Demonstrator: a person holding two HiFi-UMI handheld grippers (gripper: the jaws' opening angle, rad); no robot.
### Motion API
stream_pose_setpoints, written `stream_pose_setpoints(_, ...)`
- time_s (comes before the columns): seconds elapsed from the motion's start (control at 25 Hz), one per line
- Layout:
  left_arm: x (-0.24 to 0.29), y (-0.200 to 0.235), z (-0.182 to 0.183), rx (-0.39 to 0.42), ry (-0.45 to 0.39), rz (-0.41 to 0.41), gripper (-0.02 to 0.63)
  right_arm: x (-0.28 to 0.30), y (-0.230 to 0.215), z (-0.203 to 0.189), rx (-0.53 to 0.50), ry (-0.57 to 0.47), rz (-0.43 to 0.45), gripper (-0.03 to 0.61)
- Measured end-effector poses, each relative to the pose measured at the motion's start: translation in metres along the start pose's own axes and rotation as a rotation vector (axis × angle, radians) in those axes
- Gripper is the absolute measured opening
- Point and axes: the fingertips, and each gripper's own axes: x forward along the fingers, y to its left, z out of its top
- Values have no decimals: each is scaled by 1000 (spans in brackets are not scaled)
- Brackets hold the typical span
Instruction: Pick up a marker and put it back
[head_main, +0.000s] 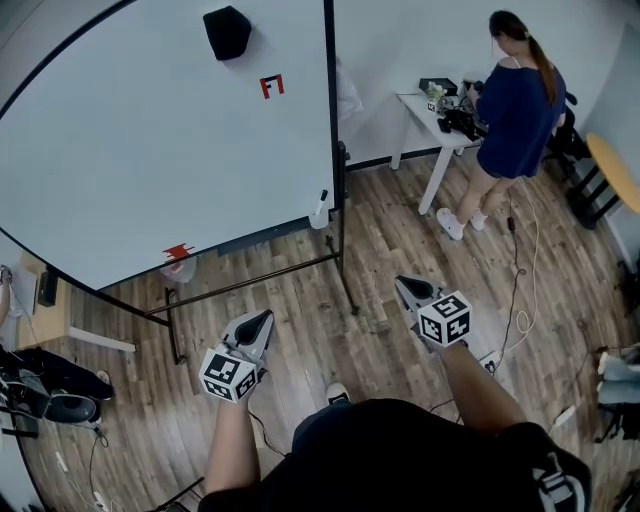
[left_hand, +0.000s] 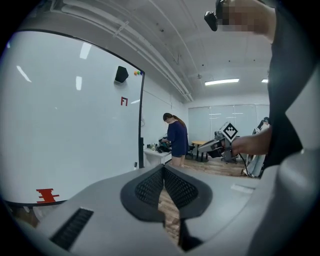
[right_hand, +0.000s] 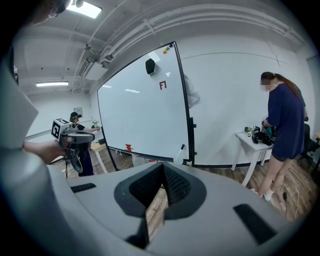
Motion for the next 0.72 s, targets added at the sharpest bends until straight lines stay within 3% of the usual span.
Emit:
stream_pose_setpoints(0.36,10,61,7,4,-9,-26,11,46,1,21,8,4,-36,-5)
stream_pose_setpoints(0.72,24,83,13,25,-15,-54,11,70,-8,29,34,0,-66,-5)
